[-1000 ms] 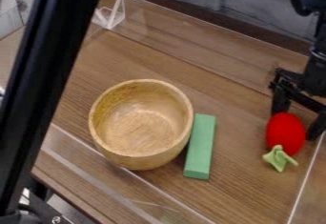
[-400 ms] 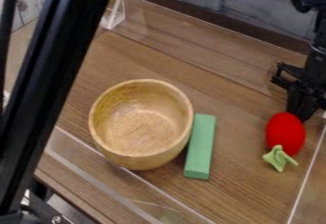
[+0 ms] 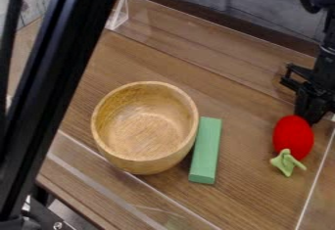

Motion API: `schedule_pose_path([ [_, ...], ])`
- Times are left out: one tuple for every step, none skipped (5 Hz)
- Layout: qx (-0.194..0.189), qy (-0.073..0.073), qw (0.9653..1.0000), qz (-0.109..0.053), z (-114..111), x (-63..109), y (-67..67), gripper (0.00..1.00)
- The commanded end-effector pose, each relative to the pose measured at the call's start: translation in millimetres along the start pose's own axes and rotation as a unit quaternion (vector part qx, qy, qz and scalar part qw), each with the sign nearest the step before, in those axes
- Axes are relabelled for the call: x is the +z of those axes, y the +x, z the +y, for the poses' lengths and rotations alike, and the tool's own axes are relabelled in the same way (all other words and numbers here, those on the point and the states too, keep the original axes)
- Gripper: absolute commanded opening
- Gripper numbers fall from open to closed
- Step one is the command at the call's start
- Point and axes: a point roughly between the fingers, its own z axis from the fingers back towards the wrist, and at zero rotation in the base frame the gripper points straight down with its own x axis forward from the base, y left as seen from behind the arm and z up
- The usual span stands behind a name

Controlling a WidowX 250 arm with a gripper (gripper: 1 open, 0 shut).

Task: Move the red fruit to the left

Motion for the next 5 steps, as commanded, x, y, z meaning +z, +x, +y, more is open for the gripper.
schedule_pose_path([
  [0.011,-0.003,0.9999,-0.006,7,4.6,-0.6,0.00],
  [0.025,-0.007,0.9997,-0.002,13,4.4,-4.1,0.00],
  [0.018,-0.006,0.9998,0.005,11,6.8,-5.8,0.00],
  [0.011,-0.006,0.9998,0.012,8,9.6,-7.1,0.00],
  [0.027,-0.010,0.9995,0.015,11,6.7,-15.5,0.00],
])
